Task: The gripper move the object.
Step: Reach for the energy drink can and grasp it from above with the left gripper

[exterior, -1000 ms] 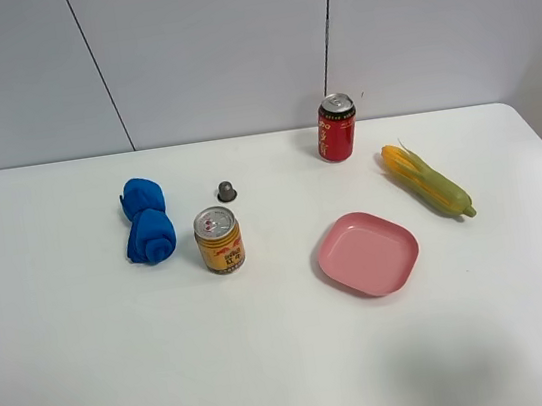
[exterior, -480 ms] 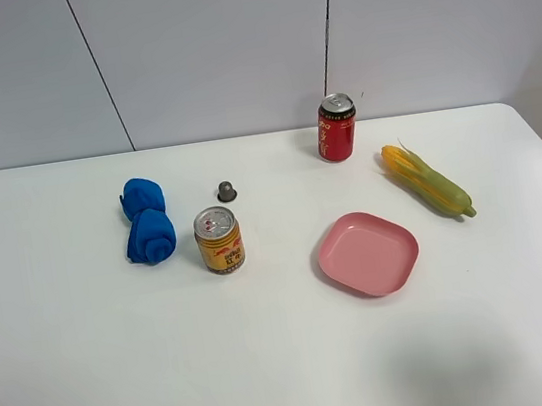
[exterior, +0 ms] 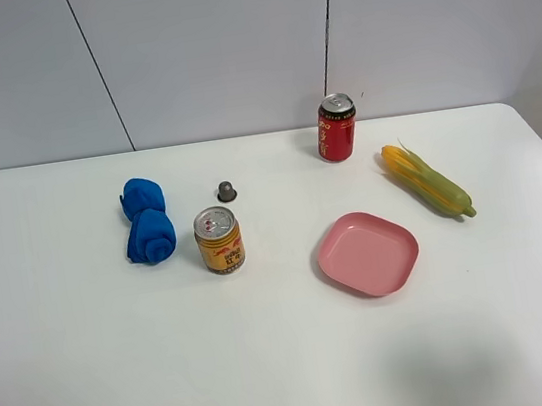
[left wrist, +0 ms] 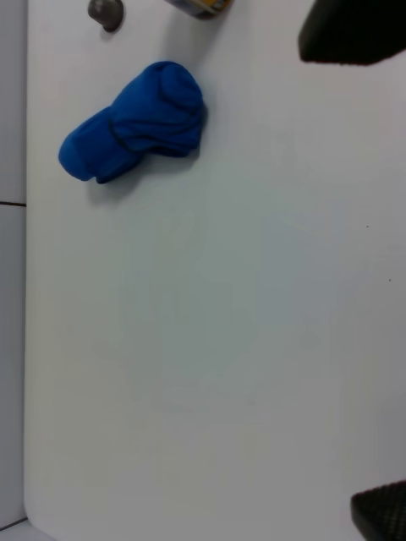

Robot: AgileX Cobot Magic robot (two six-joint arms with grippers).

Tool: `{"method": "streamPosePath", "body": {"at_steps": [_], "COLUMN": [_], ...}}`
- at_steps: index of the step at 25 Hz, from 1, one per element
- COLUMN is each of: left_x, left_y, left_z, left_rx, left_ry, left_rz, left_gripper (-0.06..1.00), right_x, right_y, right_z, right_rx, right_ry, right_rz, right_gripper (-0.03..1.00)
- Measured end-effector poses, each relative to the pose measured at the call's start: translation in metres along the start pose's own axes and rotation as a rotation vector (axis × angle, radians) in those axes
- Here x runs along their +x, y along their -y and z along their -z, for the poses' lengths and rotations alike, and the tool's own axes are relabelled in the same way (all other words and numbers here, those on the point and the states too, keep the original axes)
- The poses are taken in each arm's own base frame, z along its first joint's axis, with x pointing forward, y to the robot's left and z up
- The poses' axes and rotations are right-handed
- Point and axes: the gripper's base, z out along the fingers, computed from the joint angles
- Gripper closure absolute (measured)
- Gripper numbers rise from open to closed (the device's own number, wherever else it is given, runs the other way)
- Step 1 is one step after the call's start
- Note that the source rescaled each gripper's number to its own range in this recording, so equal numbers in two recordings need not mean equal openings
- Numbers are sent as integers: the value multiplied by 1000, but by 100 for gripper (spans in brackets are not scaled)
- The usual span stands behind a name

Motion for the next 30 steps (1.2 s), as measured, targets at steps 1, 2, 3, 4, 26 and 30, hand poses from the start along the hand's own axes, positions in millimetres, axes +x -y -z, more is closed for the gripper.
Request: {"method": "streamPosePath", "body": {"at_steps": [1,2,3,4,26,30], "left_x": [0,0,0,0,-77,-111], "left_y": [0,0,0,0,10,11], "left_z": [0,0,0,0,-40,-77], "left_rx": [0,0,0,0,92,98], "left_ry": [0,0,0,0,-238,-335], "left_rz": [0,0,0,0,-51,-65], "left_gripper": [-6,-6,-6,-6,-6,-6], "right_x": [0,0,0,0,0,0], "right_y": [0,0,0,0,0,0], "right_z": [0,0,0,0,0,0], "right_rx": [0,0,0,0,0,0], "right_ry": [0,0,0,0,0,0], "right_rz": [0,0,0,0,0,0], "right_gripper": [-3,-3,-3,-3,-3,-3]}}
